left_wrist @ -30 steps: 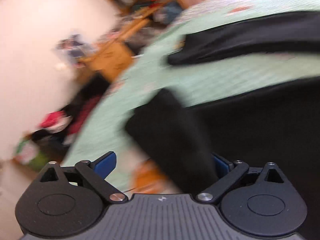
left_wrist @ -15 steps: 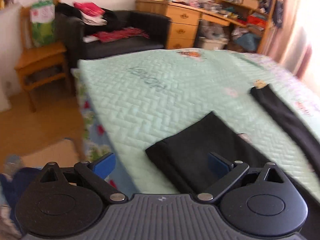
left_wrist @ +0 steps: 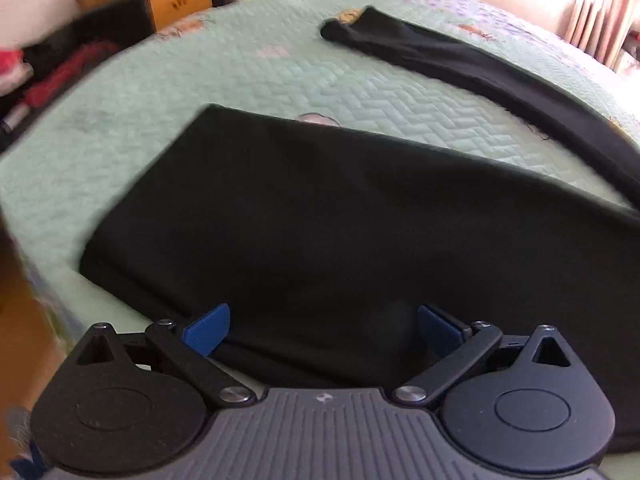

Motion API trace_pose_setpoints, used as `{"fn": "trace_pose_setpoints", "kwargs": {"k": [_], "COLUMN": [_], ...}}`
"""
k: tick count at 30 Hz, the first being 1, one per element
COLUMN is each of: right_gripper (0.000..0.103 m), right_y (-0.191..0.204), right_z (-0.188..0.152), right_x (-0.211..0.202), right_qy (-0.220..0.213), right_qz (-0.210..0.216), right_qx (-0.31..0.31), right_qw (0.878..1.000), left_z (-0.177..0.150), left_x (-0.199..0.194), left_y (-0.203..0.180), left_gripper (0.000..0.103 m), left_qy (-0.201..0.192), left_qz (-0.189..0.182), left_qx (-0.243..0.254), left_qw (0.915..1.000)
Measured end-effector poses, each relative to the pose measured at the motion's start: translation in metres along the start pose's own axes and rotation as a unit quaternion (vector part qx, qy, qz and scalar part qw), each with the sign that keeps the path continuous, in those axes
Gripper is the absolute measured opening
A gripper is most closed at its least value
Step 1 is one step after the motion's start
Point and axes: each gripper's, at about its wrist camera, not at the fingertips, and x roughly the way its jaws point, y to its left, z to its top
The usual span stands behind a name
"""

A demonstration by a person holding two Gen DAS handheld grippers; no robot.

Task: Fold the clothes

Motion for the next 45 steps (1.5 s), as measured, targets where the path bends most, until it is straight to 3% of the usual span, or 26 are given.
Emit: {"fn": "trace_pose_setpoints", "kwargs": {"k": [1,3,4,6,8,10,12,15,18,21,25,29,33,36,41,44,45], "right_gripper": [0.072,0.070,0.070,0.072,0.071,0.072,0.072,0.074,0.073,0.073,0.074,0.077,0.076,0.073,0.069,0.070,0.070], "right_y": [-0.008,-0.025,-0.033,-0.051,-0.072,-0.093,-0.114,-0.147,-0.154,-0.165,-0.196,-0.205,-0.205,-0.217,-0.229,-0.234,-0.231], "right_z": [-0.005,-0.011,-0.012,-0.013,-0.014,-0.014,-0.013,-0.012,-0.002,0.007,0.023,0.070,0.110,0.127,0.136,0.141,0.143], "right_x": [-0.002,-0.012,-0.020,-0.041,-0.069,-0.103,-0.127,-0.163,-0.169,-0.165,-0.180,-0.160,-0.121,-0.095,-0.073,-0.068,-0.066], "right_qy": [0.003,0.009,0.012,0.001,-0.031,-0.093,-0.143,-0.216,-0.232,-0.226,-0.273,-0.219,-0.161,-0.127,-0.081,-0.058,-0.048], "right_qz": [0.000,0.008,0.016,-0.009,0.019,0.023,-0.008,-0.055,-0.098,-0.078,-0.052,-0.054,-0.077,-0.086,-0.060,0.021,0.029], "right_qx": [0.013,0.043,0.062,0.098,0.133,0.172,0.205,0.251,0.232,0.238,0.251,0.179,0.124,0.144,0.175,0.207,0.204], "right_qw": [1.000,0.999,0.998,0.995,0.990,0.980,0.968,0.942,0.939,0.941,0.927,0.958,0.976,0.978,0.979,0.977,0.977], "left_z": [-0.002,-0.001,0.000,0.002,0.003,0.004,0.006,0.003,-0.014,-0.028,-0.045,-0.054,-0.053,-0.053,-0.053,-0.048,-0.048], "left_x": [-0.001,0.000,-0.001,-0.006,-0.017,-0.033,-0.046,-0.063,-0.074,-0.069,-0.059,-0.047,-0.036,-0.034,-0.031,-0.030,-0.029], "left_y": [0.005,0.020,0.028,0.036,0.034,0.016,-0.017,-0.082,-0.145,-0.187,-0.214,-0.229,-0.230,-0.231,-0.232,-0.231,-0.231], "left_gripper": [0.103,0.103,0.103,0.097,0.096,0.096,0.096,0.099,0.101,0.100,0.100,0.100,0.101,0.102,0.102,0.102,0.102], "left_qy": [-0.006,0.001,0.004,-0.004,-0.021,-0.046,-0.061,-0.070,-0.064,-0.041,0.002,0.025,0.036,0.038,0.039,0.038,0.037], "left_qz": [0.015,0.042,0.037,0.031,0.019,-0.017,-0.065,-0.125,-0.142,-0.159,-0.178,-0.166,-0.161,-0.160,-0.163,-0.167,-0.168], "left_qx": [0.000,-0.021,-0.044,-0.072,-0.074,-0.053,-0.009,0.085,0.171,0.213,0.231,0.235,0.227,0.222,0.222,0.223,0.223], "left_qw": [0.9999,0.9989,0.9983,0.9969,0.9969,0.9974,0.9960,0.9860,0.9730,0.9631,0.9565,0.9573,0.9598,0.9610,0.9605,0.9596,0.9594]}}
